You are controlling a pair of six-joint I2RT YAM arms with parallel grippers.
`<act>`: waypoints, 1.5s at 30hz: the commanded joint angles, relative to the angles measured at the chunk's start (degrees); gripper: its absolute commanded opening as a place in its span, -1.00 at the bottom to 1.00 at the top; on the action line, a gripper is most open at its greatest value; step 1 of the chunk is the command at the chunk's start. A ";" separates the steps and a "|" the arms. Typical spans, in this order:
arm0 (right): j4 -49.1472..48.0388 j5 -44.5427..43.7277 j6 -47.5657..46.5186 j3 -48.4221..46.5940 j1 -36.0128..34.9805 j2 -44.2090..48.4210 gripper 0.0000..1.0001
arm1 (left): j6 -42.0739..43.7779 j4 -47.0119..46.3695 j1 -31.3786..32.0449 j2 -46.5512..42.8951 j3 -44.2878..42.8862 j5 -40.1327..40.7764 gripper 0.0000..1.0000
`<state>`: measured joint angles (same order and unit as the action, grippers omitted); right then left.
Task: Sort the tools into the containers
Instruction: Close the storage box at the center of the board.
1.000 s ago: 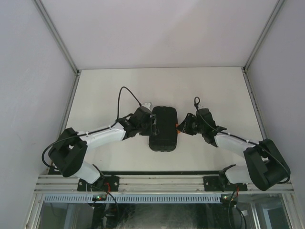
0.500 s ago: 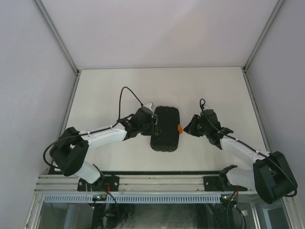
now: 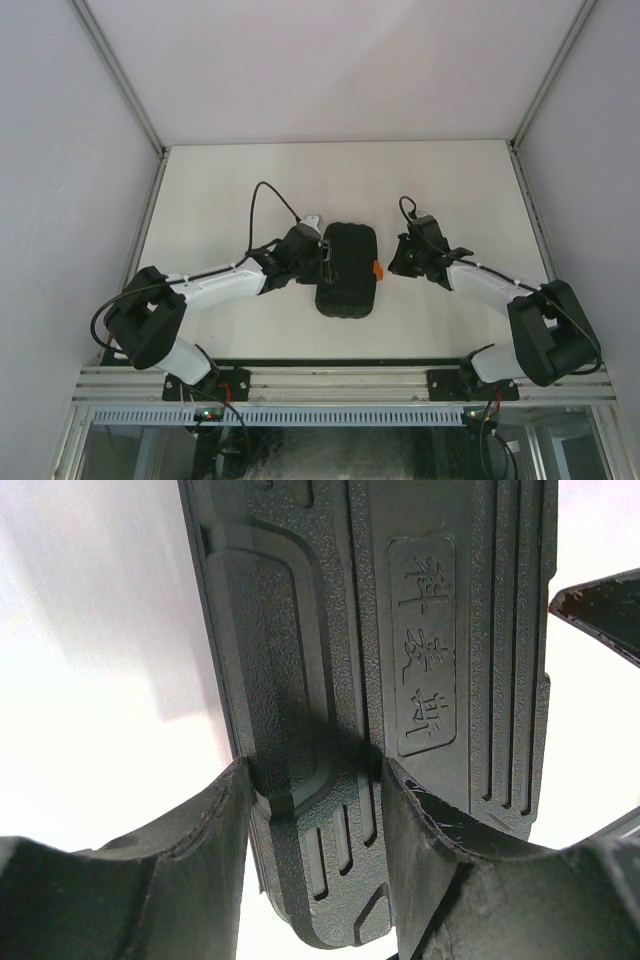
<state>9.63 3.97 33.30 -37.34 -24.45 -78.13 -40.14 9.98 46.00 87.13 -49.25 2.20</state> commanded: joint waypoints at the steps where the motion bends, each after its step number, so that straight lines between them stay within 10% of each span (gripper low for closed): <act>1: -1.06 0.61 -2.76 -3.55 -0.49 -2.90 -1.00 | 0.33 7.42 1.48 3.14 1.37 -2.07 -0.03; 45: -5.04 8.59 -0.77 -6.54 -6.04 -12.79 -1.00 | 1.20 7.09 1.55 3.24 0.57 -2.80 -0.04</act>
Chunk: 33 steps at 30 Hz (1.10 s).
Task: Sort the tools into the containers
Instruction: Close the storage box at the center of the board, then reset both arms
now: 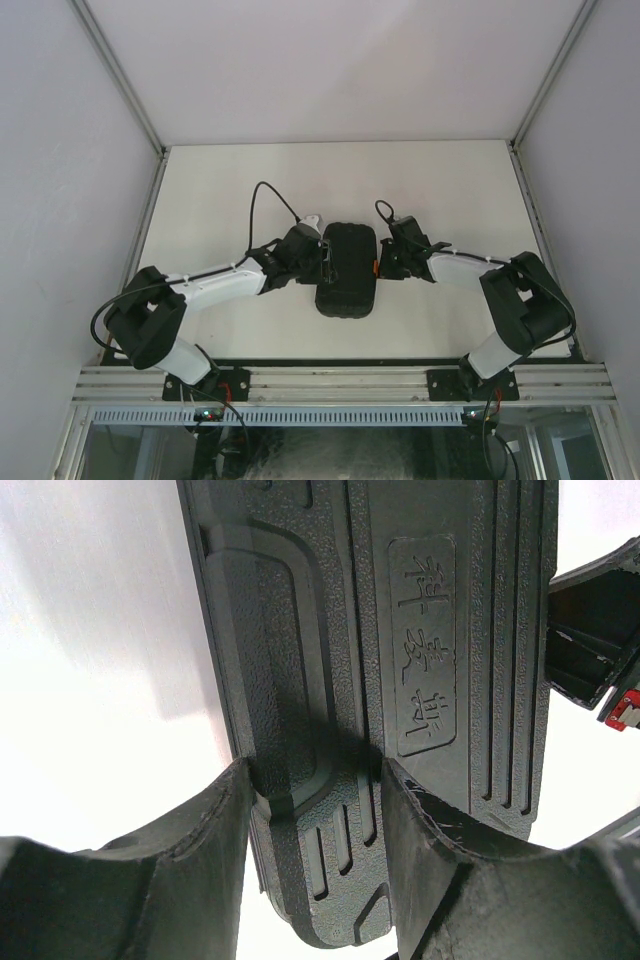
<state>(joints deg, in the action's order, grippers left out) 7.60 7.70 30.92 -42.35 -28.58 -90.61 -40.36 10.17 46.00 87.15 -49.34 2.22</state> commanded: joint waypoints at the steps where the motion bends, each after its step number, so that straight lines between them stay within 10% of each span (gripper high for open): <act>1: -2.19 3.46 1.51 -1.59 -1.84 0.30 -1.00 | 1.35 7.00 1.55 3.11 0.70 -2.63 -0.04; 15: 11.73 -22.78 -2.74 -0.62 -0.60 22.51 -0.16 | 0.01 10.17 -2.50 -8.12 0.31 7.34 0.18; 27: 16.70 -19.86 -5.26 -0.55 -0.31 55.56 0.94 | 5.38 18.60 -4.77 -33.75 -1.49 25.21 0.67; 33: 22.53 -22.34 -5.06 0.23 -0.36 65.30 1.00 | 6.18 19.35 -4.78 -49.04 2.41 31.10 0.81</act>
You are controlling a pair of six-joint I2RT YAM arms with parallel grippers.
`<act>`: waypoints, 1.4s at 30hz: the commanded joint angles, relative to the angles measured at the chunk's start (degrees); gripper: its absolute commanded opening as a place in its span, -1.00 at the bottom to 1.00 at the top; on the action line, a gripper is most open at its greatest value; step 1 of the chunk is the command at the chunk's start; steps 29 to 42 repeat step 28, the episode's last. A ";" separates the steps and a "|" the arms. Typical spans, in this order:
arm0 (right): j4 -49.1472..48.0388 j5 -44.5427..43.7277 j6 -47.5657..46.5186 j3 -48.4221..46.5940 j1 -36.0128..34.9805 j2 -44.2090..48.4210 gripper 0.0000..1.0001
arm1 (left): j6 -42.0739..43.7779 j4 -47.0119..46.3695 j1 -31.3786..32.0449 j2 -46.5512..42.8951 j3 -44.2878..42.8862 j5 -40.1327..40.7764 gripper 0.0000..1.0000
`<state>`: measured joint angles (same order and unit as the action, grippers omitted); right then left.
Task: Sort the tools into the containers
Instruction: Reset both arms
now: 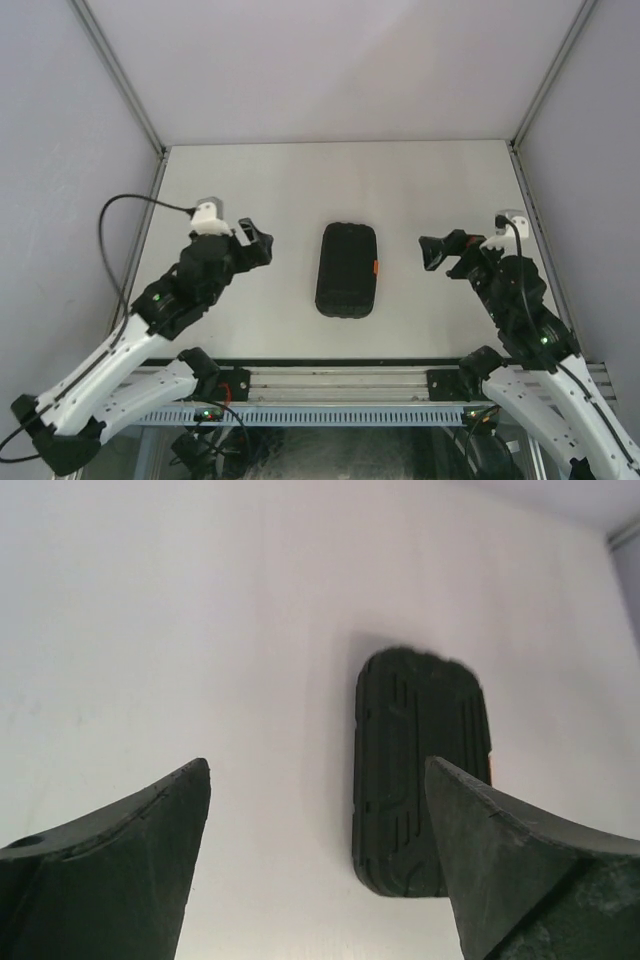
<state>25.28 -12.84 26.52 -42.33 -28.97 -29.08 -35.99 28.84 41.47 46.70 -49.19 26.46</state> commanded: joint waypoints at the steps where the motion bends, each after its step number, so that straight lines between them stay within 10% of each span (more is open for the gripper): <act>1: 5.51 -2.70 -0.40 0.81 0.04 5.17 1.00 | 1.67 0.21 -0.25 -11.42 4.23 7.31 0.87; 10: 6.28 -6.96 3.14 7.95 0.05 17.61 1.00 | -4.10 4.90 -0.25 -27.11 11.51 13.41 1.00; 42: 5.85 -5.47 3.25 12.19 0.05 23.77 1.00 | -11.29 10.79 -0.25 -29.28 15.30 21.53 1.00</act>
